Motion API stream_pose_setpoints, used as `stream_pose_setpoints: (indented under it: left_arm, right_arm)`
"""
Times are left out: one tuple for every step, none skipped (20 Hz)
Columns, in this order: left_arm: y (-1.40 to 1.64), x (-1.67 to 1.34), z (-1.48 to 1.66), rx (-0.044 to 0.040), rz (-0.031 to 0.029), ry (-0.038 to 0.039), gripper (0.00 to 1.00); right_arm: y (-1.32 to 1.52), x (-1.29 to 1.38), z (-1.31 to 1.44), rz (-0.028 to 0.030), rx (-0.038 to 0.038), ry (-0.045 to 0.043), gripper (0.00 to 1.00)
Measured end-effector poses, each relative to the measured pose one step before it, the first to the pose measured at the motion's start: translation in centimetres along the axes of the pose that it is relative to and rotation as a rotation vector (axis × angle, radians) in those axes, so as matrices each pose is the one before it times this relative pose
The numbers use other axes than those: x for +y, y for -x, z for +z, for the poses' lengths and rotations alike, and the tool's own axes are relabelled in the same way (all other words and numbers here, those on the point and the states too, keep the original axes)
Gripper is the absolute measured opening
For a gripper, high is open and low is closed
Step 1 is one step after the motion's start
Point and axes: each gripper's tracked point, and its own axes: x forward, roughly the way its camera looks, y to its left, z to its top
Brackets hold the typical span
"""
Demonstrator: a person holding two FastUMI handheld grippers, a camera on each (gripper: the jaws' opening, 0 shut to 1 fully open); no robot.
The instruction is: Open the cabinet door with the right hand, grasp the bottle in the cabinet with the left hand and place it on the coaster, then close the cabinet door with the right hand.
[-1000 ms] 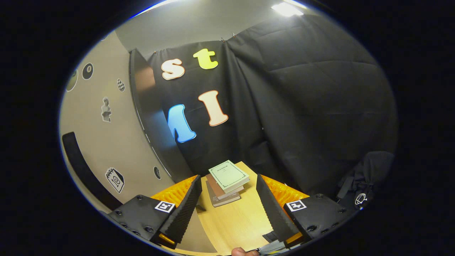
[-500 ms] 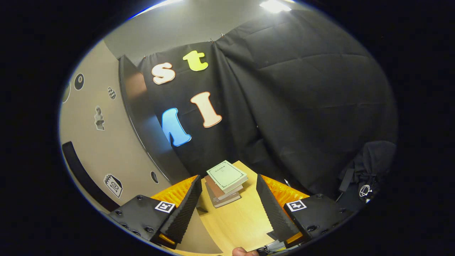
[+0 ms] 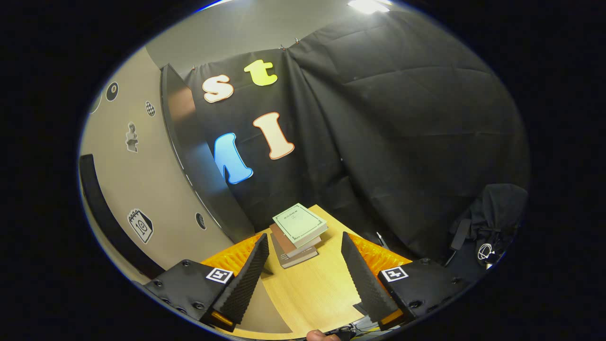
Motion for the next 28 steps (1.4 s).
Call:
stream_pose_setpoints:
  left_arm:
    - [0.343, -0.073, 0.749, -0.01372, 0.00430, 0.00414, 0.90]
    - [0.101, 0.180, 0.530, -0.01044, 0.00902, 0.00086, 0.90]
    - [0.038, 0.191, 0.642, -0.01003, 0.00822, -0.00010, 0.90]
    - [0.019, 0.148, 0.859, -0.01036, -0.00001, 0.00257, 0.90]
    - [0.199, -0.136, 0.838, -0.01168, -0.00690, 0.00333, 0.90]
    - [0.348, -0.043, 0.766, -0.01287, -0.00438, -0.00028, 0.90]
    - [0.205, -0.033, 0.843, -0.01254, -0.00149, -0.00602, 0.90]
    - [0.460, -0.025, 0.948, -0.01631, 0.00125, -0.00851, 0.90]
    - [0.317, -0.098, 1.320, -0.02082, -0.00359, -0.00167, 0.90]
    - [0.397, -0.230, 1.252, -0.01886, -0.00684, 0.00626, 0.90]
    - [0.237, -0.204, 1.550, -0.01916, -0.00635, 0.00529, 0.87]
    - [0.562, -0.736, 2.511, -0.02152, -0.00582, -0.00015, 0.87]
    - [0.278, -0.169, 1.640, -0.01784, -0.00374, -0.00830, 0.87]
    - [0.234, -0.230, 1.362, -0.01366, -0.00001, -0.01340, 0.87]
    - [0.276, -0.168, 1.201, -0.00862, 0.00484, -0.01342, 0.90]
    - [0.546, -0.081, 1.054, -0.00455, 0.01006, -0.00813, 0.90]
    - [0.508, -0.271, 1.077, -0.00250, 0.00938, -0.00279, 0.87]
    - [0.549, -0.504, 1.025, -0.00440, 0.00532, 0.00530, 0.87]
    - [0.571, -0.445, 1.007, 0.00025, 0.00918, 0.01421, 0.87]
    - [0.526, -0.518, 1.016, 0.00369, 0.01043, 0.01907, 0.87]
    - [0.738, -0.759, 0.949, 0.00512, 0.01223, 0.01759, 0.87]
    - [0.851, -0.660, 0.868, 0.00267, 0.01579, 0.01055, 0.87]
    - [0.958, -0.604, 0.960, 0.00210, 0.01906, 0.00481, 0.90]
    - [0.876, -0.742, 0.723, 0.00531, 0.01200, 0.00233, 0.90]
    - [1.040, -0.906, 0.629, 0.00421, 0.01004, 0.00336, 0.87]
    - [0.810, -1.277, 0.564, 0.00410, 0.00713, 0.00632, 0.87]
    - [1.063, -1.114, 0.415, 0.00188, 0.00903, 0.00567, 0.87]
    - [0.948, -1.116, 0.355, 0.00202, 0.00683, 0.00518, 0.87]
  right_arm:
    - [-0.044, -0.123, -0.301, -0.00095, 0.00328, 0.00097, 0.98]
    - [0.034, -0.132, -0.198, -0.00154, 0.00267, 0.00379, 0.98]
    - [0.034, 0.003, -0.258, -0.00020, 0.00284, 0.00538, 0.98]
    - [0.090, -0.099, -0.111, -0.00027, 0.00226, 0.00831, 0.98]
    - [0.037, -0.160, -0.106, -0.00359, -0.00013, 0.00885, 0.98]
    - [0.067, -0.186, -0.019, -0.00288, 0.00021, 0.00737, 0.98]
    - [0.035, -0.114, -0.151, -0.00341, 0.00131, 0.00375, 0.98]
    - [0.107, -0.191, -0.106, -0.00244, 0.00365, 0.00130, 0.98]
    - [0.099, -0.077, -0.122, -0.00114, 0.00205, 0.00045, 0.98]
    - [0.084, -0.130, -0.003, -0.00258, 0.00253, 0.00136, 0.98]
    - [0.023, -0.021, -0.038, 0.00172, 0.00207, 0.00179, 0.98]
    - [0.005, 0.032, 0.088, 0.00520, -0.00140, 0.00256, 0.98]
    - [-0.067, -0.030, 0.037, 0.00323, -0.00295, 0.00352, 0.98]
    - [-0.170, -0.076, 0.190, 0.00663, -0.00283, 0.00315, 0.98]
    - [-0.284, 0.015, 0.190, 0.00788, -0.00395, 0.00330, 0.98]
    - [-0.341, -0.157, 0.197, 0.00618, -0.00296, 0.00378, 0.98]
    - [-0.319, -0.217, 0.235, 0.00479, -0.00581, 0.00196, 0.98]
    - [-0.366, -0.134, 0.420, 0.00937, -0.00749, -0.00086, 0.98]
    - [-0.279, -0.019, 0.256, 0.01423, -0.00315, 0.00031, 0.98]
    - [-0.273, -0.141, 0.258, 0.01508, 0.00234, 0.00521, 0.98]
    - [-0.212, -0.240, 0.157, 0.01343, 0.00348, 0.01319, 0.98]
    - [-0.120, -0.351, 0.300, 0.01051, 0.00786, 0.01906, 0.98]
    - [0.046, -0.349, 0.225, 0.01215, 0.00688, 0.01665, 0.98]
    - [0.216, -0.100, 0.348, 0.02056, -0.00170, 0.01281, 0.98]
    - [0.175, 0.058, 0.388, 0.02324, -0.00412, 0.01602, 0.98]
    - [0.139, -0.043, 0.251, 0.02257, 0.00022, 0.02124, 0.98]
    - [0.051, 0.001, -0.026, 0.02528, 0.00608, 0.02695, 0.98]
    - [0.111, 0.027, 0.098, 0.02741, 0.00561, 0.02702, 0.98]
